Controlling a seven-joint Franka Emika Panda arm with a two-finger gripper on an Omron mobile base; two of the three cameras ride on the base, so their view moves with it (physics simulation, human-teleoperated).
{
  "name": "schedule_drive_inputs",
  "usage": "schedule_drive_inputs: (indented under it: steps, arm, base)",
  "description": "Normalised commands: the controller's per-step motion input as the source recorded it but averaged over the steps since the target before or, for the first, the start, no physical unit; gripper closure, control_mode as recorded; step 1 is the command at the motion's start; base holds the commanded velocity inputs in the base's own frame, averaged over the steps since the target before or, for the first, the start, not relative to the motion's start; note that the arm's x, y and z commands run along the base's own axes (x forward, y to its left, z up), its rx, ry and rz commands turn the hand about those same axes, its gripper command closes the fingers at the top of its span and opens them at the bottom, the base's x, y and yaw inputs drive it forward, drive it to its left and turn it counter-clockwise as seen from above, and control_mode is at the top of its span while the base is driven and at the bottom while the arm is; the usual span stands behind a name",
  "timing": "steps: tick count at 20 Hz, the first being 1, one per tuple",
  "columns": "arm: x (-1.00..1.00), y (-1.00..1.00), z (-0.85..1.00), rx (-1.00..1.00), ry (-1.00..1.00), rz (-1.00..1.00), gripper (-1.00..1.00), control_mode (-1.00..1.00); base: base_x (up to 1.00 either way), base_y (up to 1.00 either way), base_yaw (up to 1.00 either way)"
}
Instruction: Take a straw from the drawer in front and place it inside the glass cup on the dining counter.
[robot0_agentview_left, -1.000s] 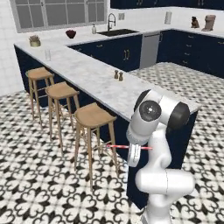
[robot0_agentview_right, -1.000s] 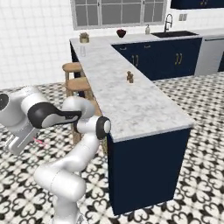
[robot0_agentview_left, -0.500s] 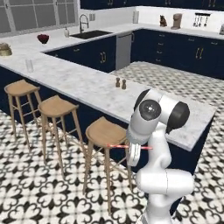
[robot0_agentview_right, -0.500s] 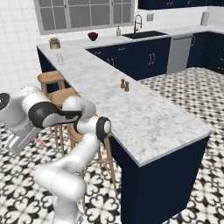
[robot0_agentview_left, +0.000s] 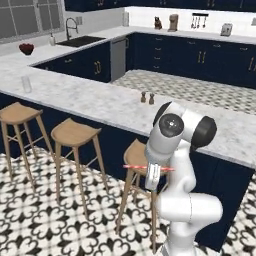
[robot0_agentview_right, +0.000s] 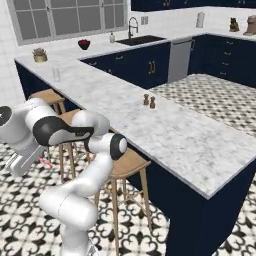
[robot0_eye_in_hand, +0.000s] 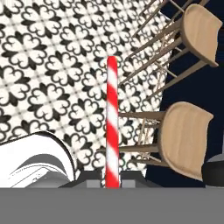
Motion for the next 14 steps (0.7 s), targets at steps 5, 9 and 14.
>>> schedule_drive_inputs:
  steps: [5, 9, 14]
  arm:
    - [0.0, 0.0, 0.0, 0.0, 0.0, 0.0, 1.0, 1.0]
    - [0.0, 0.0, 0.0, 0.0, 0.0, 0.0, 1.0, 1.0]
    - [0.0, 0.0, 0.0, 0.0, 0.0, 0.0, 1.0, 1.0]
  base:
    - [0.12, 1.0, -0.35]
    - [0.16, 1.0, -0.34]
    - [0.19, 1.0, -0.35]
